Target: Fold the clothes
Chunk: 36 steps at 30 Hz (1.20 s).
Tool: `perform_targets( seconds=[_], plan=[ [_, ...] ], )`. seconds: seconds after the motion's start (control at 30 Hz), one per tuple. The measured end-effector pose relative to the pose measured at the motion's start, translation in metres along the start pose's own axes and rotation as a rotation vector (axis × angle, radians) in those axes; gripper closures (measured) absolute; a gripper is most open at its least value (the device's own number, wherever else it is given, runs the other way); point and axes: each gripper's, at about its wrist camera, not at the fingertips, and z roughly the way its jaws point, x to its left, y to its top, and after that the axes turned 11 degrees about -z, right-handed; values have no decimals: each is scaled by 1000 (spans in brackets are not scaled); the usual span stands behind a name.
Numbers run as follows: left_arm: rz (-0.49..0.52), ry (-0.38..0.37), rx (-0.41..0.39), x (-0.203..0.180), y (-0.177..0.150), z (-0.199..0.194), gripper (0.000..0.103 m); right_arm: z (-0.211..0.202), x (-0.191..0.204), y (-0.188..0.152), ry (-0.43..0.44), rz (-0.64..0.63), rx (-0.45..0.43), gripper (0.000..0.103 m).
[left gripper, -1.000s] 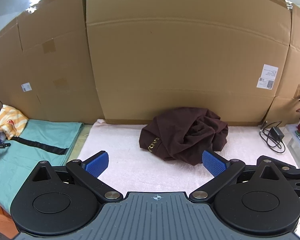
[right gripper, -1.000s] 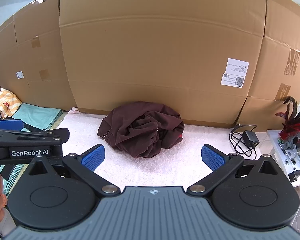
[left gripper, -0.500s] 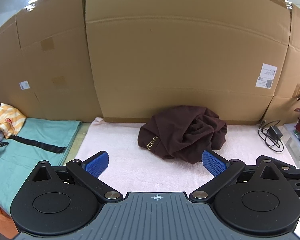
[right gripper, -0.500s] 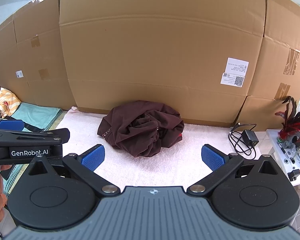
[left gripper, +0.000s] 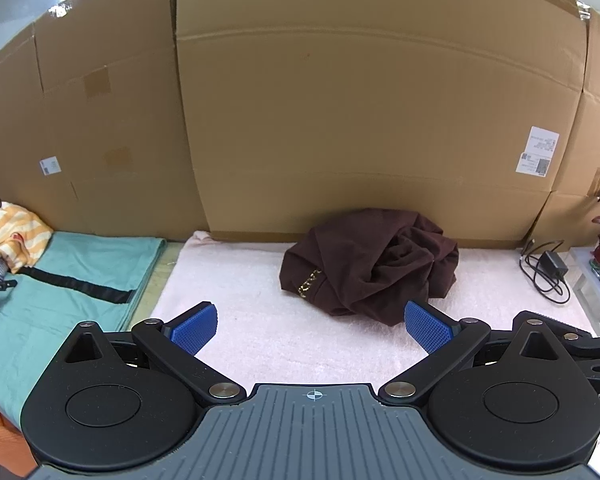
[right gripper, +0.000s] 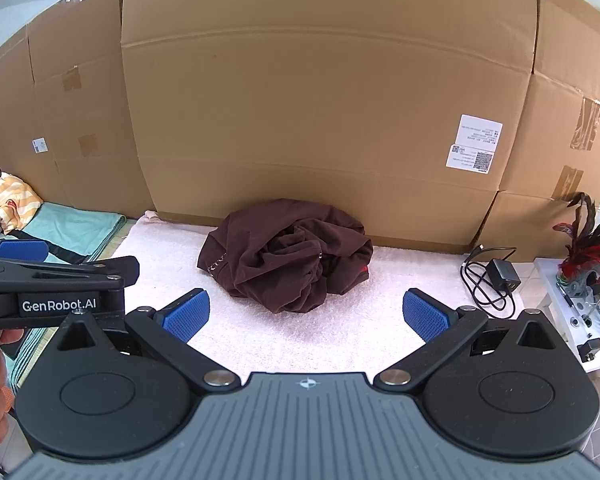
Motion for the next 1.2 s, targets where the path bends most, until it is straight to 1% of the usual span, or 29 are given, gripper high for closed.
perform_targets(
  seconds=[0.43, 0.83, 0.97, 1.2],
  plan=[
    [6, -17, 21, 10, 10, 15, 0, 11, 7, 7, -7, 6, 26, 1],
    [22, -39, 60, 24, 24, 44, 0, 36, 17, 20, -32, 28, 57, 1],
    [28, -50, 81, 30, 29, 58, 0, 47, 20, 24, -45, 35, 73, 1],
    [34, -51, 148, 31, 34, 89, 0, 67, 22, 25, -57, 32, 114, 1]
  ],
)
